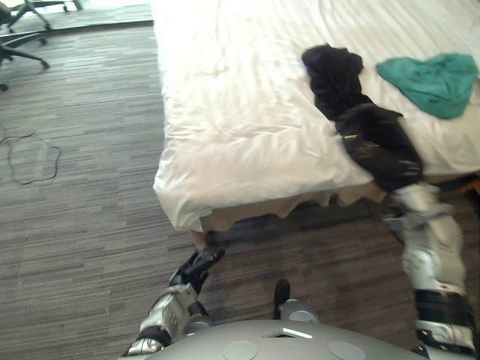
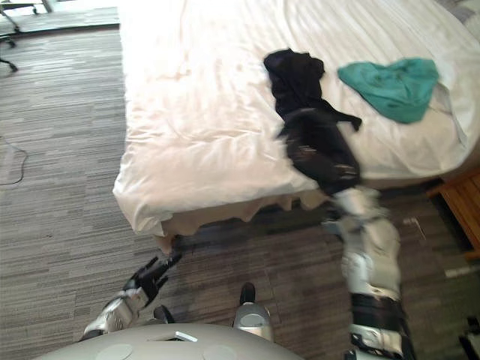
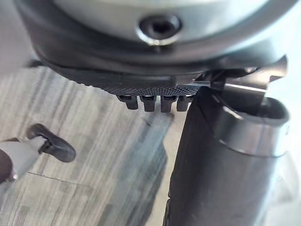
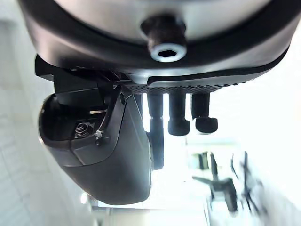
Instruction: Tidy up the quilt and then pick up the clothes from the bed and put them into the laundry hamper
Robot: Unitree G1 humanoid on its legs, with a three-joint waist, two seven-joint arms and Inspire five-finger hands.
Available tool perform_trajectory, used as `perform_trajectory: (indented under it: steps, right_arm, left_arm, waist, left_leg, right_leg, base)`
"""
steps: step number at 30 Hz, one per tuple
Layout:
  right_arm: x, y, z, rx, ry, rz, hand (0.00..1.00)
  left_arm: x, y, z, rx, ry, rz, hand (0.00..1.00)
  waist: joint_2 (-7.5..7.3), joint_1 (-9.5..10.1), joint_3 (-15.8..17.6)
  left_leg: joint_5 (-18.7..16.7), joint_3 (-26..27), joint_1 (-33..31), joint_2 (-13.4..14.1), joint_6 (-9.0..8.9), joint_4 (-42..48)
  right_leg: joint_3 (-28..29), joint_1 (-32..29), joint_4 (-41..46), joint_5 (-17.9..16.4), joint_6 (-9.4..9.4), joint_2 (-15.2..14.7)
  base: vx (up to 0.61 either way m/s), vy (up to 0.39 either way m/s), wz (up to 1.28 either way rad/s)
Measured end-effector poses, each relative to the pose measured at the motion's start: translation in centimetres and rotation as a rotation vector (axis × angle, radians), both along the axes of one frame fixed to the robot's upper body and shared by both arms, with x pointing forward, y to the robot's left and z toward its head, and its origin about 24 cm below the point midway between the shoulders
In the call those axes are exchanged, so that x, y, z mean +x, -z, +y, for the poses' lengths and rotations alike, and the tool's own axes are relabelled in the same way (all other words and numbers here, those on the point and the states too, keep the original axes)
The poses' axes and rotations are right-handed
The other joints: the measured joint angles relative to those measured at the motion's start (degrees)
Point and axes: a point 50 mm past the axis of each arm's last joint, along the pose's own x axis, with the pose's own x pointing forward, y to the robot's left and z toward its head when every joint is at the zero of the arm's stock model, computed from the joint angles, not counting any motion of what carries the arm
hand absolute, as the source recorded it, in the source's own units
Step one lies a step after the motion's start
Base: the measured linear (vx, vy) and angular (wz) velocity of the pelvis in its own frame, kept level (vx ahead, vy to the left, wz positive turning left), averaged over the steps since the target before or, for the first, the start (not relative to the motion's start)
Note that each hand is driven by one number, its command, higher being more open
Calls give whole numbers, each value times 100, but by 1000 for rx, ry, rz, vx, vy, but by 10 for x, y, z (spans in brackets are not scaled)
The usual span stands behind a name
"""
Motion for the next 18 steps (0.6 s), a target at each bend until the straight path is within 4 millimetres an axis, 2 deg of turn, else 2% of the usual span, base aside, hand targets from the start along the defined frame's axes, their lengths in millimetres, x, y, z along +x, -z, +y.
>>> perform_trajectory:
  steps: [2, 3, 5, 6, 8, 10, 13, 14, 17, 18]
  right_arm:
    - [21, 4, 48, -61, -175, 73, 0]
    - [27, 6, 57, -77, -198, 98, 0]
    - [49, 10, 87, -169, -230, 158, 0]
    - [55, 7, 94, -179, -230, 161, 0]
    - [73, -12, 112, -211, -203, 121, 0]
    - [95, -52, 132, -196, -152, 36, 0]
    - [115, -97, 138, -196, -59, -45, 0]
    - [118, -98, 137, -194, -38, -38, 0]
    - [134, -74, 121, -230, 89, 80, 0]
    - [139, -59, 114, -246, 135, 147, 0]
  left_arm:
    - [-4, 1, 5, 31, 30, 22, 100]
    - [-3, 1, 7, 43, 38, 14, 100]
    - [2, -2, 6, 54, 68, -34, 100]
    - [6, -3, 6, 62, 84, -57, 100]
    - [21, -11, 8, 77, 114, -137, 100]
    - [45, -22, 14, 108, 123, -226, 100]
    - [73, -38, 22, 151, 105, -310, 100]
    - [74, -38, 22, 157, 104, -310, 100]
    - [78, -36, 16, 168, 114, -282, 100]
    - [83, -37, 11, 170, 131, -286, 100]
  waist:
    - [5, 227, 6]
    - [7, 277, 9]
    - [-3, 546, 103]
    - [-17, 605, 182]
    - [-42, 733, 518]
    - [-72, 941, 1043]
    - [-56, 1084, 1732]
    - [-57, 1128, 1776]
    - [45, 1271, 1889]
    - [105, 1324, 1923]
  left_leg:
    - [62, -307, -181, -73, 64, 3]
    - [78, -403, -220, -104, 83, 4]
    - [121, -740, -380, -181, 139, 43]
    - [132, -819, -438, -198, 154, 69]
    - [184, -1062, -719, -242, 218, 169]
    - [336, -1250, -1228, -267, 262, 191]
    - [575, -1498, -1792, -316, 338, 152]
    - [601, -1528, -1923, -330, 357, 152]
    - [676, -1711, -2402, -439, 440, 161]
    - [694, -1754, -2565, -456, 465, 175]
  right_leg:
    - [-282, 49, -72, 44, 2, -35]
    - [-357, 76, -73, 45, 1, -48]
    - [-651, 151, -73, 47, -2, -106]
    - [-717, 156, -73, 48, -1, -125]
    - [-928, 45, -73, 84, 2, -174]
    - [-1053, -335, -72, 198, -24, -185]
    - [-1249, -765, -68, 338, -77, -201]
    - [-1274, -871, -68, 358, -81, -210]
    - [-1420, -1214, -69, 407, -86, -290]
    - [-1417, -1346, -70, 445, -136, -303]
  base:
    - [-12, -21, 65]
    - [-6, -3, 69]
    - [-12, 20, 71]
    - [-46, 22, 69]
    - [-125, 23, 53]
    - [-144, 33, 36]
    - [-139, 53, 36]
    - [-64, 53, 39]
    - [-27, 68, 35]
    - [-16, 80, 26]
